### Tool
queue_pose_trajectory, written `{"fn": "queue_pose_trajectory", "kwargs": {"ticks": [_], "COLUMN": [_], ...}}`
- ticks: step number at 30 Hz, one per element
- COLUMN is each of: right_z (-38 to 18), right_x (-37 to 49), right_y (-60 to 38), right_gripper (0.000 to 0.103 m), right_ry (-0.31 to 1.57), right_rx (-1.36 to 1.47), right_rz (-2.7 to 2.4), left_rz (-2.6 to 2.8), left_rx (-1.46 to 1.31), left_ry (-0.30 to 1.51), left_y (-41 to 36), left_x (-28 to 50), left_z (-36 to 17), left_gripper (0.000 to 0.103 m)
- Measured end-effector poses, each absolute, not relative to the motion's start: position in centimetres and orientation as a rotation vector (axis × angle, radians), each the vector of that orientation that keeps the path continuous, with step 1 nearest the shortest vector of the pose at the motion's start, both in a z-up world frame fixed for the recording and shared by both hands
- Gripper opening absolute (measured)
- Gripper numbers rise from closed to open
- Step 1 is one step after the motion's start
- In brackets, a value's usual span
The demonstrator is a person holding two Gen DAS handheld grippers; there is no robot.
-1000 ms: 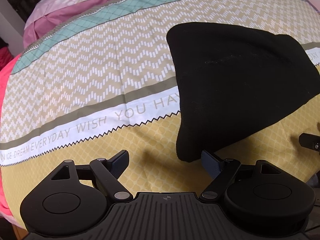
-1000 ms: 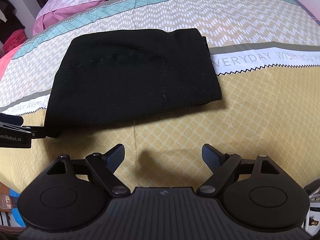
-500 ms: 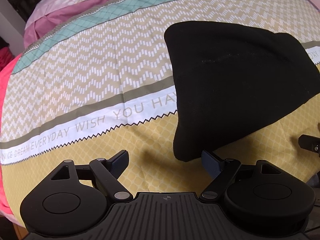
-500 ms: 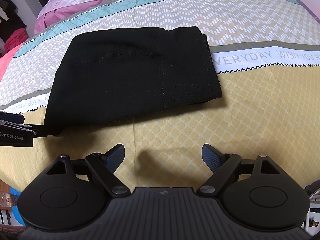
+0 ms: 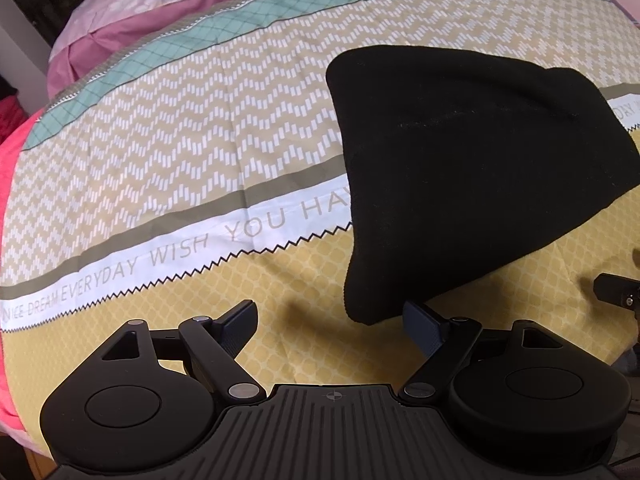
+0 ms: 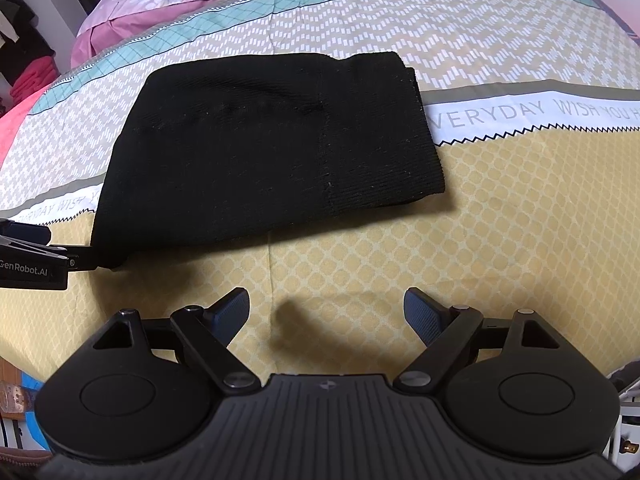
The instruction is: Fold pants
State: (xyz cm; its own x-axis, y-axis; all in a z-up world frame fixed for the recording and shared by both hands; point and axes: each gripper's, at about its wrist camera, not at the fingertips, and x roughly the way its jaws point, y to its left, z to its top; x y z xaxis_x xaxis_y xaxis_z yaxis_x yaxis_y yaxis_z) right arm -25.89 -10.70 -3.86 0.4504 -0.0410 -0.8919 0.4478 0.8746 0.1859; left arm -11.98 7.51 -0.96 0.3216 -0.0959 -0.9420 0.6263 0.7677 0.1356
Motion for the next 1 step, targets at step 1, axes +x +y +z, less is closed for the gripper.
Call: {"fn": "queue_pose_trajectory", "kwargs": {"ticks": [1], "right_z": [-3.9], "right_x": [-25.87], "right_y": [-10.73], "right_gripper": [0.087], "right_ry": [1.069], "right_rx": [0.43], "right_rz": [-0.311], "left_rz": [-0.509], "left_rx": [0.535], "left_ry": [1.159], "left_y": [7.51], "left_x": [-11.98], "left_z": [-0.97], "left_gripper": [0.103]}}
